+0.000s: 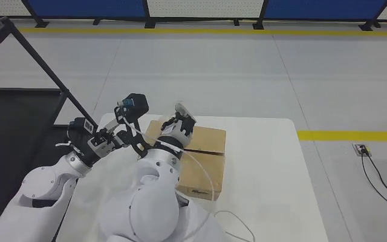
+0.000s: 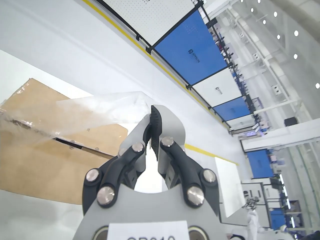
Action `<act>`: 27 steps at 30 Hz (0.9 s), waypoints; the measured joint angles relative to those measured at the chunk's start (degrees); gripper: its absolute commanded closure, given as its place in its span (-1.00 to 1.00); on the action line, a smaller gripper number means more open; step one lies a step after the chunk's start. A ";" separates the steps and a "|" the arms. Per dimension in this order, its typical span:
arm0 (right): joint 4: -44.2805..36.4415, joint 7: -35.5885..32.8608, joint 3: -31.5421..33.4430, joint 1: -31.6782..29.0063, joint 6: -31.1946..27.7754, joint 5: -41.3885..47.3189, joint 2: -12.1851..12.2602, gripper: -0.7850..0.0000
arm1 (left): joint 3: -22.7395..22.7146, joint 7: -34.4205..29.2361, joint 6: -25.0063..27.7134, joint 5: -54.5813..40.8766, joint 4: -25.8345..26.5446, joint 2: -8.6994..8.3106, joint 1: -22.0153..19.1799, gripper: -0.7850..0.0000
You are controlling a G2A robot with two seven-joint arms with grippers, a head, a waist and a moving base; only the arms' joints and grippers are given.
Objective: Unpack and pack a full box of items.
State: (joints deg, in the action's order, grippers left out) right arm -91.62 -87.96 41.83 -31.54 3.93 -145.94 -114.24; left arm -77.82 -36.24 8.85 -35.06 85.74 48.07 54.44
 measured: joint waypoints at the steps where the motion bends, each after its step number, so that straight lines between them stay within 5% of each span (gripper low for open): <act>1: 0.02 -0.11 0.35 0.19 0.30 0.36 -0.03 1.00 | 0.15 0.43 0.22 0.37 0.20 0.09 0.14 -1.00; 10: 1.02 -0.04 3.41 1.48 4.07 3.02 -0.47 1.00 | 1.66 0.78 3.52 1.01 0.02 1.10 -0.07 -1.00; 13: 1.31 -0.04 4.19 2.05 5.19 4.46 -0.61 1.00 | 2.19 0.37 3.83 1.23 -0.57 1.42 -0.53 -0.55; 15: 1.48 -0.04 4.55 2.42 5.64 4.96 -0.65 1.00 | 2.59 0.07 3.83 1.25 -0.97 1.66 -1.08 0.08; 19: 1.53 -0.04 5.14 2.77 6.83 5.50 -0.72 1.00 | 3.42 -1.04 3.74 1.22 -1.72 2.08 -2.00 0.58; 22: 1.56 -0.04 5.85 2.78 7.85 5.75 -0.73 1.00 | 3.88 -2.54 3.09 0.20 -2.30 2.36 -2.34 0.76; 27: 0.91 -0.04 6.62 2.61 9.63 5.94 -0.74 1.00 | 4.13 -3.89 3.07 0.51 -2.90 2.68 -2.52 0.67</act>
State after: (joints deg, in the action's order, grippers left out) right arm -90.71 -88.00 48.46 -28.94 13.56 -139.99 -114.98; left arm -73.69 -40.13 11.92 -34.55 82.84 50.75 51.91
